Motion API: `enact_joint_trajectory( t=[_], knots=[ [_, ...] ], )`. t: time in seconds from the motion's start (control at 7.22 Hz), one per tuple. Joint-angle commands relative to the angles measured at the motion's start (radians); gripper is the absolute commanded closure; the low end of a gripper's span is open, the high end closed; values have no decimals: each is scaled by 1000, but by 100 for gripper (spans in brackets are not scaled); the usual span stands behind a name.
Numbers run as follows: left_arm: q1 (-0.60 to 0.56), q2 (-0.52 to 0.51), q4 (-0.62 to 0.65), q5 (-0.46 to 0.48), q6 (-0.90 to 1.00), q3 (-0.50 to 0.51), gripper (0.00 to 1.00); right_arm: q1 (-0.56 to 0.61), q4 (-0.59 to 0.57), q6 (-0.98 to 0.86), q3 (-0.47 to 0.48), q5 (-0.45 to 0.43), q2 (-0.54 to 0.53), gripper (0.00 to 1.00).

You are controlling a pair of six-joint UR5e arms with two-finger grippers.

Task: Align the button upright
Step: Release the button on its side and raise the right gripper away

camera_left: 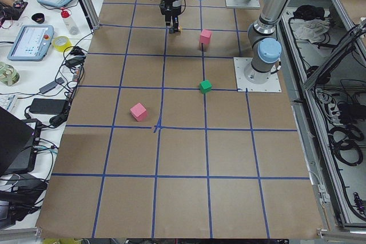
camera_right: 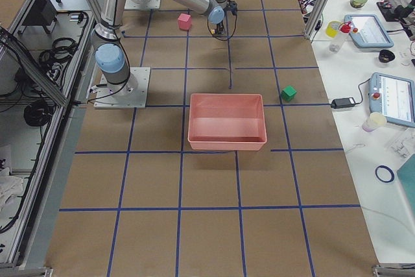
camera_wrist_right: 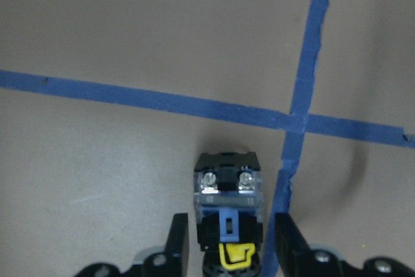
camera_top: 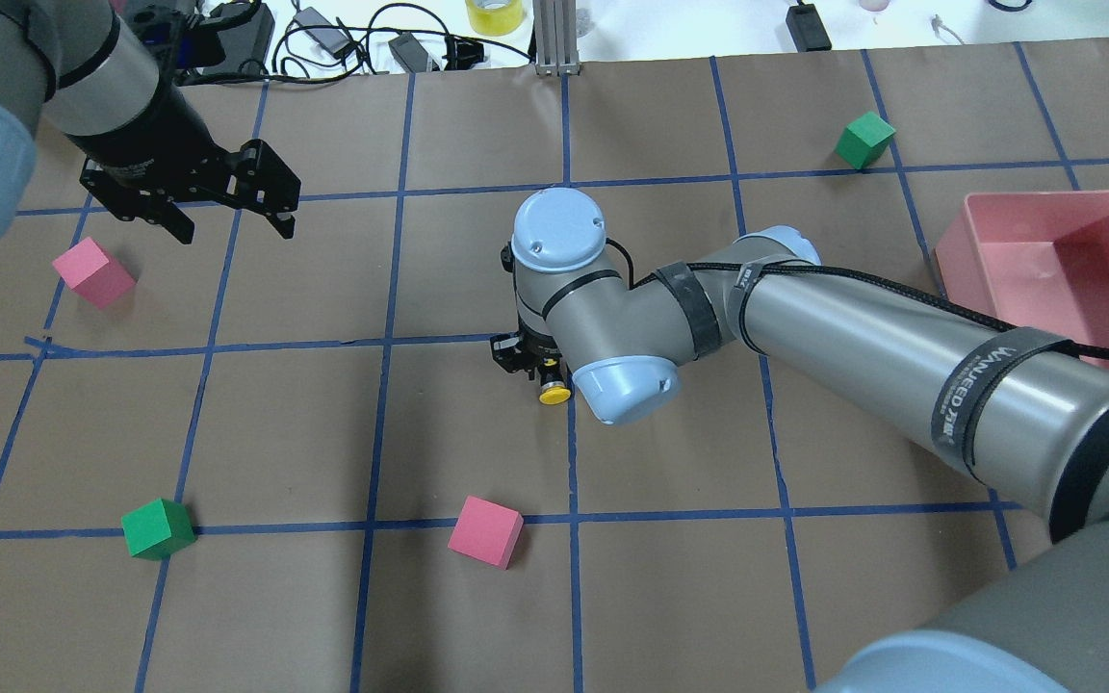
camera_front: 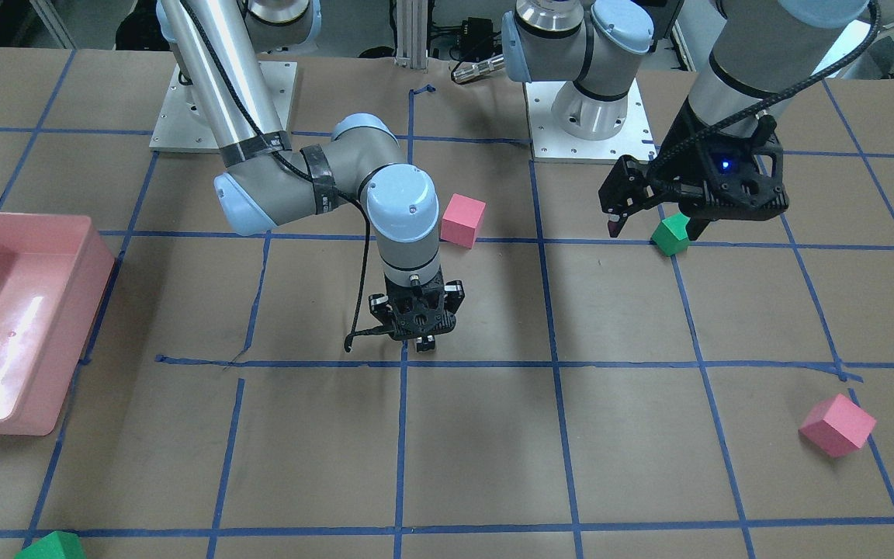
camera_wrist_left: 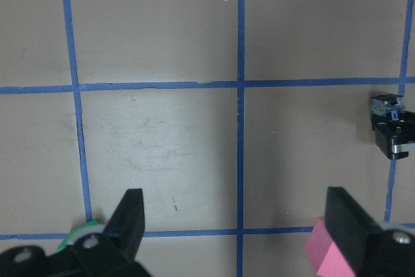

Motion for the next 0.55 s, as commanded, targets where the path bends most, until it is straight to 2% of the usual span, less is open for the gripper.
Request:
enact_joint_trajectory(
  t=[0.0, 0.14, 0.42],
  knots=[
    [-2, 1, 0, -3, 0, 5, 0, -20, 35, -44, -13, 2, -76, 0],
    [-2, 3, 0, -1, 0, 8, 0, -70, 170, -107, -26, -10, -166, 0],
    [-2, 7, -2, -1, 2, 9, 0, -228, 531, -262, -93, -1, -387, 0]
  ],
)
